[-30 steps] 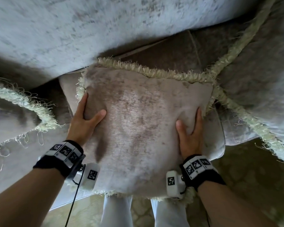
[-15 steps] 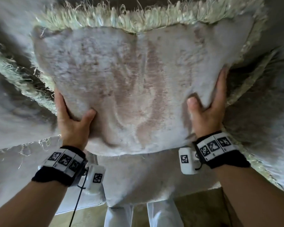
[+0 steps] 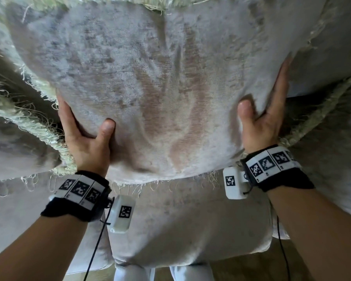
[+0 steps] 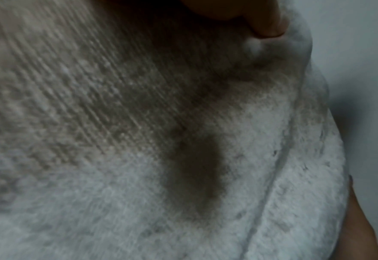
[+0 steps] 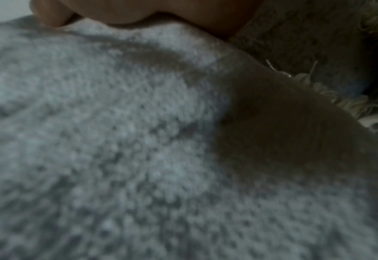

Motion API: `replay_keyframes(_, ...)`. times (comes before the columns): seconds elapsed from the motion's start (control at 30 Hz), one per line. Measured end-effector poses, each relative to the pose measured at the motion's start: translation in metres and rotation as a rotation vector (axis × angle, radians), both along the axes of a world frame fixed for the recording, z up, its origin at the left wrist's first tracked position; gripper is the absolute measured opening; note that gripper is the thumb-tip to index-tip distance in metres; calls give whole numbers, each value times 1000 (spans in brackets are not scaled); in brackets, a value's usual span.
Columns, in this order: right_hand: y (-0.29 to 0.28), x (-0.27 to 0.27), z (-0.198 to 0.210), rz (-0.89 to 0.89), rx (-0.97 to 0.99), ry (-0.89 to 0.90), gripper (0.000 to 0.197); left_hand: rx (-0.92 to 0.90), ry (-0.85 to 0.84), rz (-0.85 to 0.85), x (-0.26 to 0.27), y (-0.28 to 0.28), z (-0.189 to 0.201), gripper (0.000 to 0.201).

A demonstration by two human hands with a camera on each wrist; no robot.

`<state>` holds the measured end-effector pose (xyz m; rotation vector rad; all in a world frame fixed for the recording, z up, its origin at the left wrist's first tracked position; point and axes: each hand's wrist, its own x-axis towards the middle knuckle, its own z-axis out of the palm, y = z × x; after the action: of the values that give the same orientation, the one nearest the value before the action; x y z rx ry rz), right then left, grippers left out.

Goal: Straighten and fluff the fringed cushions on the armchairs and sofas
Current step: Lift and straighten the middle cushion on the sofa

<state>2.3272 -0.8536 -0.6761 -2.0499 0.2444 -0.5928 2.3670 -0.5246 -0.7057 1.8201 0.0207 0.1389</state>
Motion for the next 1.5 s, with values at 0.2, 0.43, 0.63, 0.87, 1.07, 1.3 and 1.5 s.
replay_keyframes(0.2,-2,5,-11,-5,-28,40,96,-24,26,-39,9,2,-13,108)
replay_keyframes(0.43,1,-7,7,-66,40,87,78,-14,93,-11,11,11,1,100)
replay_keyframes(0.63,8,-37,45,-205,-140,279,66,229,192,145,-3,5,48,91)
replay_keyframes(0.87,16,-90,111,-131,-275,538,45,419,130,-126,-13,-27,127,50)
replay_keyframes(1.07,4,-138,164,-100,-284,789,57,439,127,-436,-24,-95,183,35)
replay_keyframes(1.3,-61,-207,201,-69,-332,953,48,593,207,-823,-79,-197,214,32)
replay_keyframes(1.5,-145,-281,200,-7,-337,1017,53,761,195,-999,-156,-287,219,44)
